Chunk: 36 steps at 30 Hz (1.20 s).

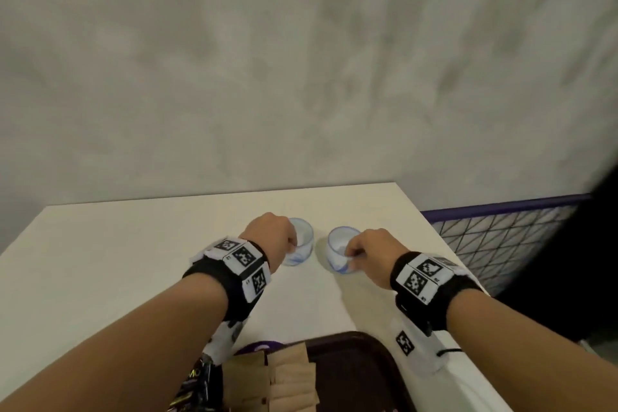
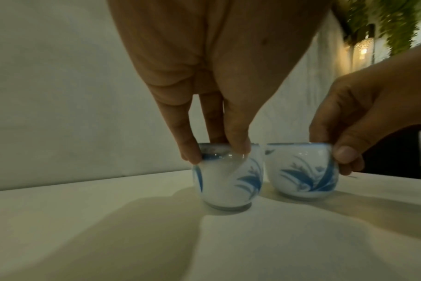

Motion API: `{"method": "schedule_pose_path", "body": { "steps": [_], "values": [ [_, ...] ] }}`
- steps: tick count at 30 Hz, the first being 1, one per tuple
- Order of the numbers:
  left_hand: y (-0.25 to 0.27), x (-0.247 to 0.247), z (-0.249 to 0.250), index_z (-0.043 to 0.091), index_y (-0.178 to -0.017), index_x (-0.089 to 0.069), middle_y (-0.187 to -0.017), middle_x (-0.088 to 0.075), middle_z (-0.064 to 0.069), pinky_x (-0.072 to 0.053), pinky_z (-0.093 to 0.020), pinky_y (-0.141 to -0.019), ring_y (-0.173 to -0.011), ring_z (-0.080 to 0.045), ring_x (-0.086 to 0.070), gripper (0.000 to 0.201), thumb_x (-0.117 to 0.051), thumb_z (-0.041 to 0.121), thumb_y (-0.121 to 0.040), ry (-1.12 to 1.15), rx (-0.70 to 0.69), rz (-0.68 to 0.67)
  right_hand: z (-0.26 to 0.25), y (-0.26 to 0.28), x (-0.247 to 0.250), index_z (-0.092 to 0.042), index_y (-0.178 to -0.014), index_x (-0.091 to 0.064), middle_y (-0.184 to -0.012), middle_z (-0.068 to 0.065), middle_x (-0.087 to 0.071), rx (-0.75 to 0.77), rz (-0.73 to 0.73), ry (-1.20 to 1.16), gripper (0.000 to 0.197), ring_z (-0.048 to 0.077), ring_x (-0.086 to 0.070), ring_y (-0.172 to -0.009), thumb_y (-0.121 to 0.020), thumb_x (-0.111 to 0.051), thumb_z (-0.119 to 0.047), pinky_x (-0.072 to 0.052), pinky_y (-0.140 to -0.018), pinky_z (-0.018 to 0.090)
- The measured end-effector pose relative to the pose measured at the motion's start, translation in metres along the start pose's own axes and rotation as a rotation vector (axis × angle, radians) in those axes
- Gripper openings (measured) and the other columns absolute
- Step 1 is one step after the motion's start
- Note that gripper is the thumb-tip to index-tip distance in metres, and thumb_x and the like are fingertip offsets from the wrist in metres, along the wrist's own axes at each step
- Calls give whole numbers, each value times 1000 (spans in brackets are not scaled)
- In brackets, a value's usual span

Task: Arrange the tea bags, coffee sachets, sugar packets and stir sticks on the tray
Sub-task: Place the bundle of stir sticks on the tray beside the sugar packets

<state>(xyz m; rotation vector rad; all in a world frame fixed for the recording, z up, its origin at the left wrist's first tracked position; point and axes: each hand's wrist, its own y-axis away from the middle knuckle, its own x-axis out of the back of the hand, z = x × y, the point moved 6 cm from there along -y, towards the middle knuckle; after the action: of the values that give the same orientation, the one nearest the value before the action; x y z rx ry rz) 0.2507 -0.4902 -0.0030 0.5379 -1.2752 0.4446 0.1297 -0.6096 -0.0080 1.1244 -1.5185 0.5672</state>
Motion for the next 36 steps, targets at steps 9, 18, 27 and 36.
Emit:
{"method": "schedule_pose_path", "body": {
  "steps": [9,18,27,36],
  "values": [
    [32,-22,105,15,-115,-68,-122,-63,-13,-43,-32,-95,-114,-30,-56,27,-54,19,-92,46,-198,-100,101,156,-10,-38,-68,-56,-81,-12,-56,-168,28,-33,24,11,-57,-87,-87,-64,-26,-38,-74,15],
    [88,-41,175,14,-112,-69,-118,-65,-10,-42,-26,-87,-112,-27,-56,27,-52,13,-90,40,-340,-171,77,265,-32,-43,-86,-67,-101,-13,-59,-168,7,-113,8,9,-58,-102,-90,-60,-40,-37,-85,12],
    [122,-46,184,9,-105,-71,-114,-65,-13,-47,-33,-89,-106,-31,-59,24,-53,13,-89,-28,-366,-241,48,292,-45,-29,-126,-58,-109,-8,-37,-143,-110,-90,30,12,-47,-126,-99,-46,-31,-29,-81,7],
    [137,-43,175,21,-132,-52,-139,-48,-1,-35,-35,-106,-126,-23,-44,40,-48,10,-94,99,-397,-109,60,291,-68,-37,-121,-59,-133,3,-45,-408,-62,-460,29,13,-41,-133,-100,-44,-25,-27,-67,-11]
  ]
}}
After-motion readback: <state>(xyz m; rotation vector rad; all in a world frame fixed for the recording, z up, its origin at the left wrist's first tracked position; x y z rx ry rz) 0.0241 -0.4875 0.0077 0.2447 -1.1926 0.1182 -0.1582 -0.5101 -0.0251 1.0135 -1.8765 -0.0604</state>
